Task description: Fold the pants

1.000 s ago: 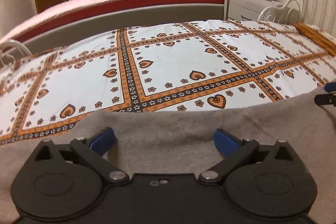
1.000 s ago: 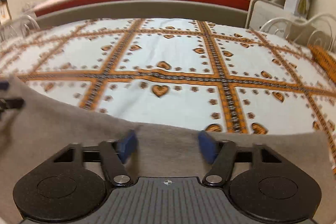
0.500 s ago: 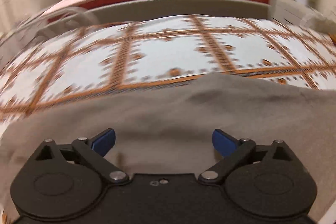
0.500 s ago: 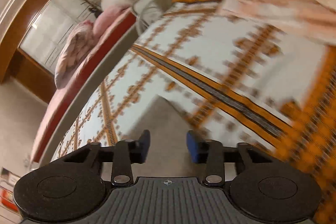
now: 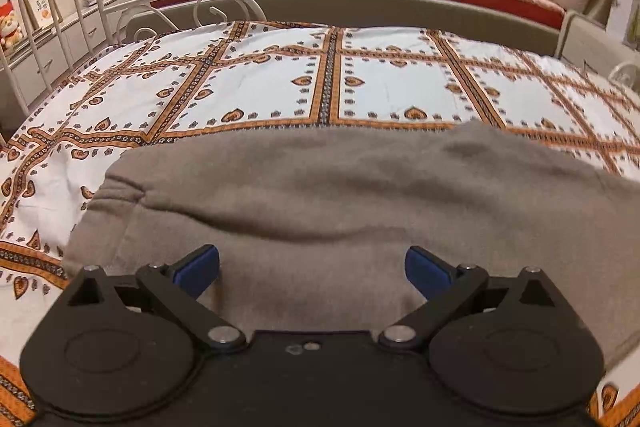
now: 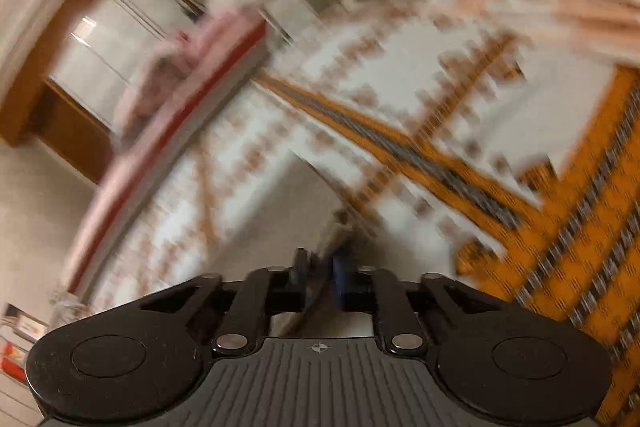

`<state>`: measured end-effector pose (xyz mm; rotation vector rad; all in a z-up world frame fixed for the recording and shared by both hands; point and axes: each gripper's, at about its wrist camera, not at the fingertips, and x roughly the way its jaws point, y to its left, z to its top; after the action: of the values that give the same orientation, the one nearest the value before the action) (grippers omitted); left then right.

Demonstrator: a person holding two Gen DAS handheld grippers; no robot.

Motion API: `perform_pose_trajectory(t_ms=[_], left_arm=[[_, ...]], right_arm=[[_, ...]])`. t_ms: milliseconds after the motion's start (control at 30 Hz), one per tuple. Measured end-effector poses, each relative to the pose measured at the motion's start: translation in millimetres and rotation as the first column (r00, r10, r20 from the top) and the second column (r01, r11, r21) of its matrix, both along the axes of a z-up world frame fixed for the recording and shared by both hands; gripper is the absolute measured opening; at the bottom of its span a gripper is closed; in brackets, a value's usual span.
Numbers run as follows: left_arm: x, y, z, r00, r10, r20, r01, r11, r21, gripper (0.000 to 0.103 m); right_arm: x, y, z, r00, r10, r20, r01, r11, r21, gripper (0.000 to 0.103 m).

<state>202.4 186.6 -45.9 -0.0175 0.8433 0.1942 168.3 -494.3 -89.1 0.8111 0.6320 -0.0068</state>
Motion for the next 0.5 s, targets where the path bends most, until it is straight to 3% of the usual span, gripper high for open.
perform_pose_trajectory(t_ms=[67,133,333,500], left_arm=[[-5.2,-0.1,0.1,1.000,-0.003,0.003,0.003,1.000,0.013,0.095],[-8.7,1.7,-1.5,1.000,0.004,-0.010,-0.004,1.000,0.014,0.095],[-13.0,6.0,-5.1,0.999,0.008,-0.033,-0.007,1.000,0.016,0.096],[-10.1,5.9,-14.4,0.997,-0.007,-0.082,0.009,1.000,0.022,0.097]], right_arm=[[5.9,2.0,-2.6,1.000,0.025,-0.018,-0.026,0.999,-0.045,0.010],[12.5,0.9,-18.1,0.993,0.033,-0.111,-0.040,0.997,-0.061,0.010],[-14.5,-19.2,-11.1,0.998,-0.044,-0.042,0.047,0.996,0.071,0.025],[-17.5,-29.9,-29.8,0.994,-0.032,-0.106,0.056,0.971,0.231,0.029]])
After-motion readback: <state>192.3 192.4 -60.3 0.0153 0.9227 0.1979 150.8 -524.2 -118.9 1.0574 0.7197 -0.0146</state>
